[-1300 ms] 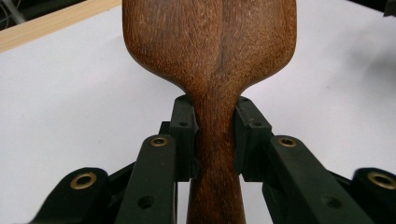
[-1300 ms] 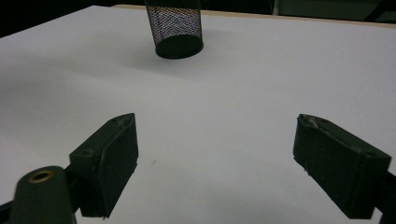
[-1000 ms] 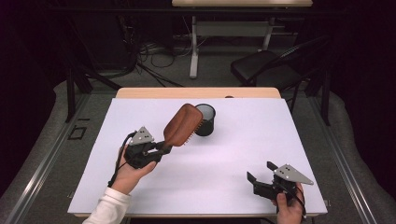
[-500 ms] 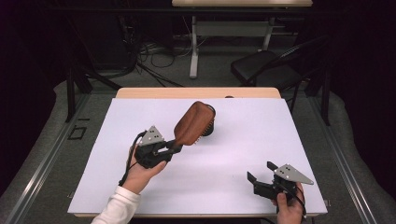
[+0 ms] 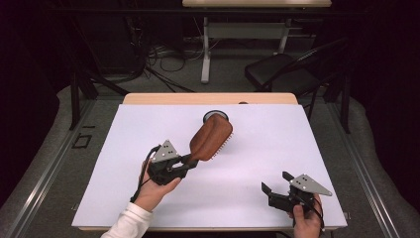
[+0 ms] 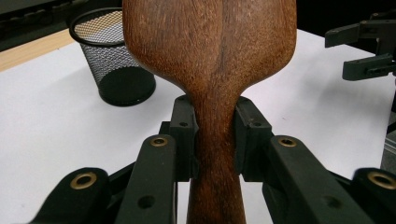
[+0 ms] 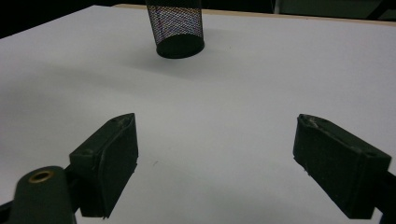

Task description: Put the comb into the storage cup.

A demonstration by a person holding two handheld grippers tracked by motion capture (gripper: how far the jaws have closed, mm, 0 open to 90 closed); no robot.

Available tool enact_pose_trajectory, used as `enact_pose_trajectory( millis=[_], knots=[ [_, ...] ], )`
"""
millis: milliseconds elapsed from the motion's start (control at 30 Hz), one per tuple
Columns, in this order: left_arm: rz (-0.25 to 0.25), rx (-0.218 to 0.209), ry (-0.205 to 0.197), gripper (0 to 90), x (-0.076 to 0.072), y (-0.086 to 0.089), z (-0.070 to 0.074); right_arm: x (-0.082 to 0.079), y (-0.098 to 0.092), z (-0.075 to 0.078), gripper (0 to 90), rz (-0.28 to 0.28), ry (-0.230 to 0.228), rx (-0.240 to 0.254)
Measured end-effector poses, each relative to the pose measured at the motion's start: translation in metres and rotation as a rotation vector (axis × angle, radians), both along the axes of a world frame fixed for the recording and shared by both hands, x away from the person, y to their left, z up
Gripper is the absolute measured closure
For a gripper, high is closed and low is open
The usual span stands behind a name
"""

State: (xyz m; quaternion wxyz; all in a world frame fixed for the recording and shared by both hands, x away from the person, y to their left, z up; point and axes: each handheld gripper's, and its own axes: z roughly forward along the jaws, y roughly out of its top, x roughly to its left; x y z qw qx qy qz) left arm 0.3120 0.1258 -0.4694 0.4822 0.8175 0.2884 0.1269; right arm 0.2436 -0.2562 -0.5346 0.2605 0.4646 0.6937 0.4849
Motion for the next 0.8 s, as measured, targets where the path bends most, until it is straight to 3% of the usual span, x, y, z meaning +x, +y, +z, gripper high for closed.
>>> enact_pose_trajectory(
  millis=[467, 800],
  knots=[
    [-0.003, -0.008, -0.005, 72.8, -0.003, -0.002, -0.003, 0.002, 0.005, 0.008, 13.6, 0.008, -0.003, 0.006],
    [-0.002, -0.010, -0.008, 72.7, -0.004, -0.003, -0.004, 0.012, 0.015, 0.027, 11.7, 0.041, 0.002, -0.019]
  ],
)
